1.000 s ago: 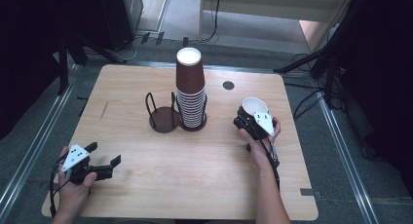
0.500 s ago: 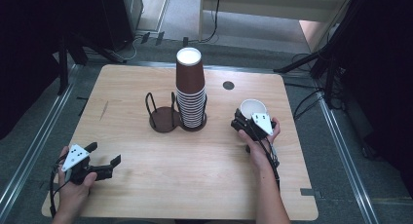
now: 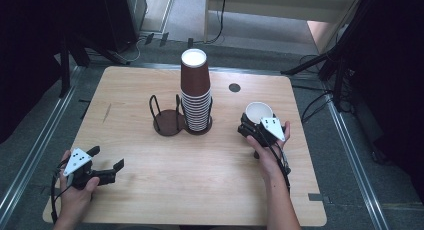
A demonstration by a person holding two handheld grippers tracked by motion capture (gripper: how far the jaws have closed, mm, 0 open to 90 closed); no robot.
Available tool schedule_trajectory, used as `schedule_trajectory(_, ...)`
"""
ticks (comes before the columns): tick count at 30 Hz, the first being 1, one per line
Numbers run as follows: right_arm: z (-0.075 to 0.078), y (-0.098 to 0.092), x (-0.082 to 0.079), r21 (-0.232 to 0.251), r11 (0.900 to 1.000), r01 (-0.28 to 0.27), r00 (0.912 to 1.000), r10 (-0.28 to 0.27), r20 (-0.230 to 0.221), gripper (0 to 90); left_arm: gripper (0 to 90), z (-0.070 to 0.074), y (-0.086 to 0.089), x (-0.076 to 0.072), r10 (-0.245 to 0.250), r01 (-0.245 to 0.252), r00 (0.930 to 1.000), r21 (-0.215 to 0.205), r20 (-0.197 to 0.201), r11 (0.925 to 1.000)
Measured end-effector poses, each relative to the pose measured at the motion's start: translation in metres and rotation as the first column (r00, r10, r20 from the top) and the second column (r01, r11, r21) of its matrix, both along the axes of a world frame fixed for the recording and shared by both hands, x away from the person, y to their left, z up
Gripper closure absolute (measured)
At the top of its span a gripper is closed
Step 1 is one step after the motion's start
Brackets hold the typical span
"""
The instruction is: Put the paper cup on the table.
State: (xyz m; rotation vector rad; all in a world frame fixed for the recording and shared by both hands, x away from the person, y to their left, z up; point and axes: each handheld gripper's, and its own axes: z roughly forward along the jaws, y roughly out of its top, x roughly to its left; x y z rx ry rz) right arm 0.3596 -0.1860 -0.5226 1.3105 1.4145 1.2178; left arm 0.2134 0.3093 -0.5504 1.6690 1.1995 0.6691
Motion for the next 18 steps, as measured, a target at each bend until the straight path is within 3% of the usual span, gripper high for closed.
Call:
schedule_trajectory(10, 0.010, -0.010, -0.020, 0.008, 0.998, -0.057, 0.9977, 0.057, 0.035, 0.0, 0.0, 0.000, 0.000, 0.000, 0.003, -0.003, 1.0000, 0.002, 0.000, 1.0000)
schedule_trajectory(18, 0.017, -0.017, -0.031, 0.017, 0.998, -0.065, 0.9966, 0.064, 0.052, 0.0, 0.0, 0.000, 0.000, 0.000, 0.004, -0.004, 1.0000, 0.002, 0.000, 1.0000)
